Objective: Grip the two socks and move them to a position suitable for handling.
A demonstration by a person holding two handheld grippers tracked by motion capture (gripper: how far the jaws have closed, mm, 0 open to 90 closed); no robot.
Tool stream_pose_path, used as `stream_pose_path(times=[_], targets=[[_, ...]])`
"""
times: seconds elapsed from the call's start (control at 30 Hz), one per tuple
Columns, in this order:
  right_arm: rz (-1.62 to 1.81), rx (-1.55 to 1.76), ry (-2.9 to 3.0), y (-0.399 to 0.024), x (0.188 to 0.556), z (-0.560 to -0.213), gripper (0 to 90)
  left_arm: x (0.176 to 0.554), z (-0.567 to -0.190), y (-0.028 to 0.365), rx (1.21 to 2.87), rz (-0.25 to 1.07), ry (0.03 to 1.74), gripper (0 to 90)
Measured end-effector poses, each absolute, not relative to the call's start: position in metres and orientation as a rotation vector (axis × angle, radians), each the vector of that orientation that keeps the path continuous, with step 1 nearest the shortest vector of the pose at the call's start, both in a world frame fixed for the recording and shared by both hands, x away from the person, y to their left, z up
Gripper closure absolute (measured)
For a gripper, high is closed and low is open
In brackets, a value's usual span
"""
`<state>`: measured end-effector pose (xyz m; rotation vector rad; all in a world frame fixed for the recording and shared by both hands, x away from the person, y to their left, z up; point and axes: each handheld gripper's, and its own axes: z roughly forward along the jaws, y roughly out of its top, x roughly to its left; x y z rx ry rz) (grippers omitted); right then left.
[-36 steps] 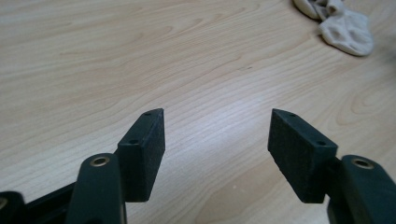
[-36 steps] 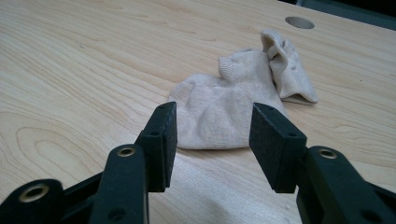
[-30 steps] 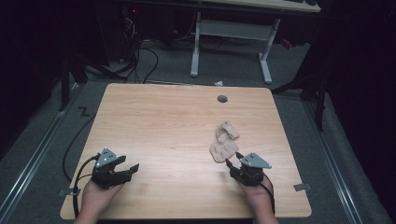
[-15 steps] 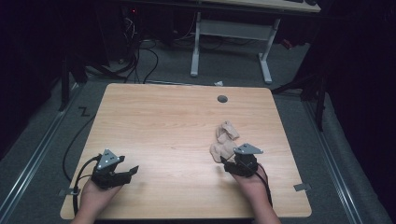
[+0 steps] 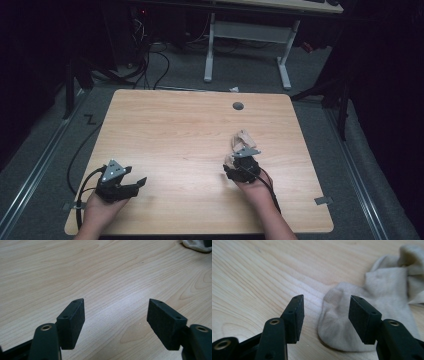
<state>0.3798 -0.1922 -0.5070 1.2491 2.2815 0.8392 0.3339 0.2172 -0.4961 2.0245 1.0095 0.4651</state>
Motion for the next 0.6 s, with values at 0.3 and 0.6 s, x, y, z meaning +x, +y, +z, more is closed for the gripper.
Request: stream_pose_path(times=[0.3, 0.6], targets=[[0.811, 1.247, 2.273, -0.194, 0.384, -0.516, 53.2, 0.336, -0.496, 0.219, 2.030, 0.467, 1.015, 31.1], [0.794, 1.254, 2.280, -0.196, 0.383, -0.520, 55.0, 0.335, -0.496, 0.218, 2.027, 0.469, 1.013, 31.1]])
